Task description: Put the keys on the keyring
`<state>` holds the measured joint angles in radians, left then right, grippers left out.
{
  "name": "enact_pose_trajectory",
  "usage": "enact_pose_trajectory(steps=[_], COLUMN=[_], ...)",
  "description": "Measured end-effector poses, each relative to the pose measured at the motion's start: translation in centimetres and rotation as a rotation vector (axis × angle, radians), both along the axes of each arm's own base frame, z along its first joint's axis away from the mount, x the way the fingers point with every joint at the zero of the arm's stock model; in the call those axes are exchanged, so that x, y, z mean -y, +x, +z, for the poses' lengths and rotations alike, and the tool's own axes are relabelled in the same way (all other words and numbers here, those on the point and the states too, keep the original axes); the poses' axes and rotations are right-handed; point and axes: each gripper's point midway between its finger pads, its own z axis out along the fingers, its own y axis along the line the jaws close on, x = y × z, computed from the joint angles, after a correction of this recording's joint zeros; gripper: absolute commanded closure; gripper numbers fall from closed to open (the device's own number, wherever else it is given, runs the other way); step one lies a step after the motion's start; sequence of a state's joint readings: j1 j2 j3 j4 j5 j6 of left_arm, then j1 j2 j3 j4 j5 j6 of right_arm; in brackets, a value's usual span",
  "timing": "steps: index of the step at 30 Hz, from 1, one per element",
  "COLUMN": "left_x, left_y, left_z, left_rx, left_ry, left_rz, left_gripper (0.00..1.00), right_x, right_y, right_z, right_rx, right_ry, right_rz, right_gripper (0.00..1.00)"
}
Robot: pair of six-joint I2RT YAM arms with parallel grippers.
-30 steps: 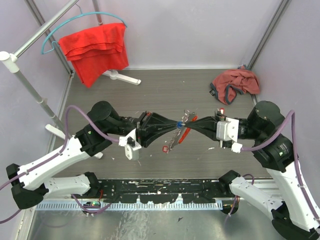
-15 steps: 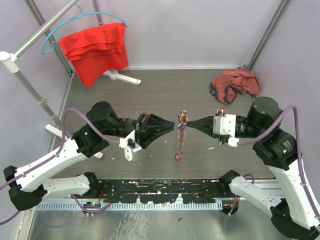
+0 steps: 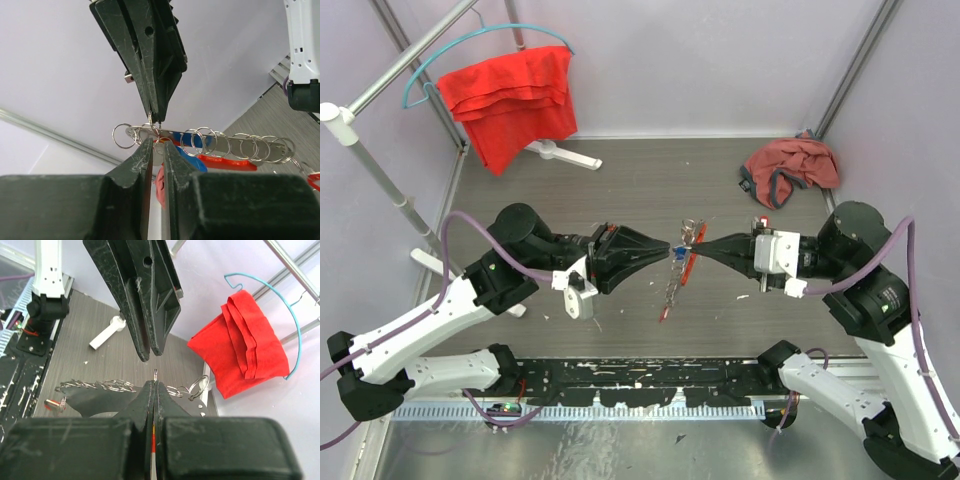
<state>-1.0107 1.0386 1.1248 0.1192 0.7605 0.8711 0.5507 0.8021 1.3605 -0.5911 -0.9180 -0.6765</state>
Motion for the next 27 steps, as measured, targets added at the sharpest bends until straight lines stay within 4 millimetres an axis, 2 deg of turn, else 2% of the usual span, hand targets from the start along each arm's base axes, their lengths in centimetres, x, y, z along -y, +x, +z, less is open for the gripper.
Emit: enact_pose_trajectory(steps=[15,27], left_x=[0.1,1.1], left_y=[-0.1,0.4], left_z=[1.1,1.4], left_rx=[-0.007,-0.01], left_ry=[-0.043,-0.069], left_rz=[-0.012,-0.016], left_gripper=[0.8,0.81], right_x=[-0.8,-1.3], right_y=[-1.2,-1.6], right_z=[3.9,4.7], right_rx=[0.057,0.079], right_ry=[0.169,0.194], right_rz=[0.084,0.141], right_gripper=[0.99,0.99])
